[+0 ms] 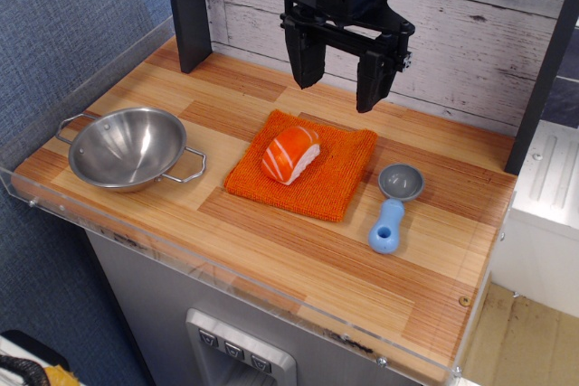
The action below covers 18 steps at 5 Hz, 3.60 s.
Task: Place the bread to the left farther back of the orange cloth.
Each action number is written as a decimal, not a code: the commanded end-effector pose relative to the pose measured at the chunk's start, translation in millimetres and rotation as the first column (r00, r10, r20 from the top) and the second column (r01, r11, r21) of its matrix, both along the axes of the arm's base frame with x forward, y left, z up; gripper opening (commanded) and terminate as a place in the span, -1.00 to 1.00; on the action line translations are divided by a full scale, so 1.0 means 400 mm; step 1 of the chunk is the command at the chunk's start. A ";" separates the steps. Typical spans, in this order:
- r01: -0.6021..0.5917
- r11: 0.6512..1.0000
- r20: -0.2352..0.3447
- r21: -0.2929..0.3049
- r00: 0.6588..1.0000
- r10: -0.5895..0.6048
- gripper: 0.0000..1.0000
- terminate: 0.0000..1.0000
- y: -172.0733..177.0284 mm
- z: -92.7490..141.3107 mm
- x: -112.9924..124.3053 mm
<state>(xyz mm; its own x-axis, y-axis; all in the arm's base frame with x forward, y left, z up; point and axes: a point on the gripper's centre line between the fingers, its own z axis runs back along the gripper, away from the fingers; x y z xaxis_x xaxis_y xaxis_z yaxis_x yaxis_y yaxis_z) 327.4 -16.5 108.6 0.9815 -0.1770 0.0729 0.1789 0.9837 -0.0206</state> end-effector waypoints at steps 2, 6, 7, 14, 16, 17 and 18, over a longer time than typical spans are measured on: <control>0.065 0.997 -0.063 0.028 0.996 -0.063 1.00 -1.00 -0.050 -0.034 0.039; -0.040 0.997 0.063 0.059 0.997 0.037 1.00 -1.00 0.031 0.028 -0.053; -0.045 0.997 0.066 0.062 0.997 0.041 1.00 -1.00 0.039 0.017 -0.087; -0.098 0.994 0.078 0.058 0.993 0.093 1.00 -1.00 0.119 -0.177 0.033; -0.086 0.995 0.094 0.044 0.992 0.082 -1.00 -1.00 0.097 -0.170 0.020; -0.084 0.996 0.096 0.038 0.992 0.080 -1.00 -1.00 0.090 -0.168 0.015; -0.086 0.996 0.111 0.026 0.990 0.082 -1.00 -1.00 0.090 -0.142 0.010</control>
<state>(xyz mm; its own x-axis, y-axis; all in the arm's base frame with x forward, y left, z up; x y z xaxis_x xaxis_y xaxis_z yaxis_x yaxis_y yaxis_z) 326.1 18.8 33.5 0.9892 -0.0864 0.1182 0.0862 0.9963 0.0066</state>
